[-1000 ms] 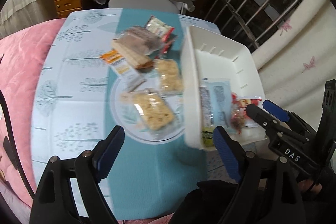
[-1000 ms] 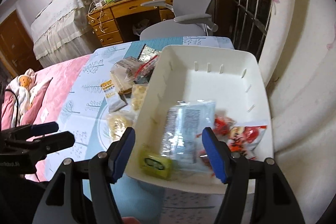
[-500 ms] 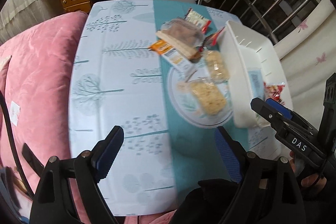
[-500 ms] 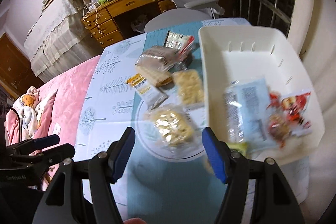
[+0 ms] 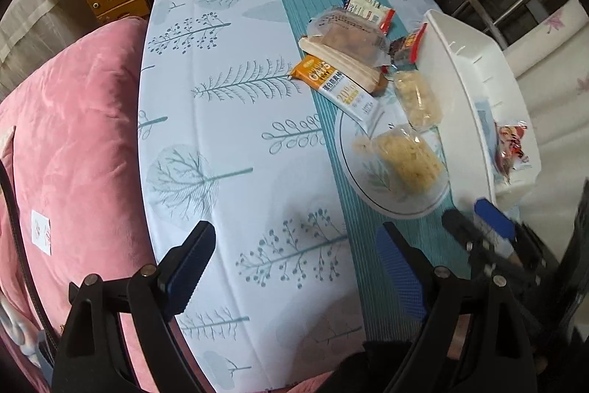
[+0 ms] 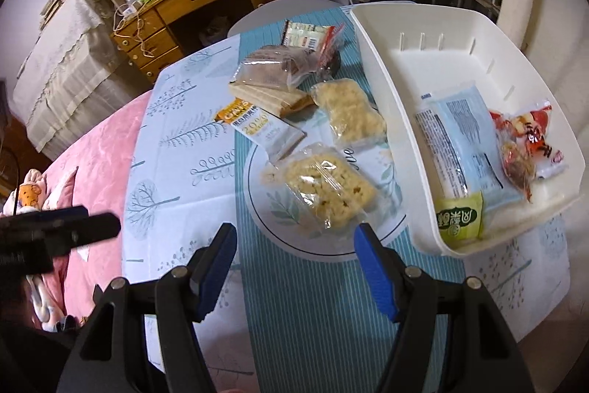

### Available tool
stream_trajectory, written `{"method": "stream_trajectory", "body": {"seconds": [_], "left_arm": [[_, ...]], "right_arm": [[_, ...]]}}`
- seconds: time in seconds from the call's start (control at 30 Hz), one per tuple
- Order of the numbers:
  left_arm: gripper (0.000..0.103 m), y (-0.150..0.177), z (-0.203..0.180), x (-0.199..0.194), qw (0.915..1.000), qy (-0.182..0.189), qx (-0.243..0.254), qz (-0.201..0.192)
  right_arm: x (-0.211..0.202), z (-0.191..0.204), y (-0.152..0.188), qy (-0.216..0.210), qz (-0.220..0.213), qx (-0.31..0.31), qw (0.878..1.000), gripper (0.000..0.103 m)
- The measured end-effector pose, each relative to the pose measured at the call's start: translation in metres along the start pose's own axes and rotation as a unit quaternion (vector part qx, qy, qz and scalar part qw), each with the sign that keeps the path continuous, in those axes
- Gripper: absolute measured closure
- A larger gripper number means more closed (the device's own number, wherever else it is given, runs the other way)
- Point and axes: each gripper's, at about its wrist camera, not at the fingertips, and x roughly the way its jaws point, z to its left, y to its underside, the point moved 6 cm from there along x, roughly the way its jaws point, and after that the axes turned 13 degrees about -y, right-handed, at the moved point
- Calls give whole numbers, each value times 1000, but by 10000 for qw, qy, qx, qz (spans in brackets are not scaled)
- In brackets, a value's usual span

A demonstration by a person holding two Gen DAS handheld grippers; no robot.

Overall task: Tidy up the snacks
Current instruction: 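Move the left tool to the orange OATS bar while the right tool approaches the clear puffed-snack bag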

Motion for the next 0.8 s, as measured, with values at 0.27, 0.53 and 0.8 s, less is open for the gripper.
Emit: {"method": "stream_trajectory", "body": {"seconds": [0.27, 0.53, 0.8], "left_arm": [[15, -40, -23, 40, 9976, -153, -29, 668], [15, -87, -59, 71, 9954, -322, -52, 898], [15, -114, -81, 97, 9936, -378, -229, 1035]], "right_arm": [[11, -10, 3, 299, -259, -190, 9990, 36], [33, -19, -11, 357, -526, -570, 9963, 36], [50, -18, -19, 498, -637, -1134, 9902, 28]]}}
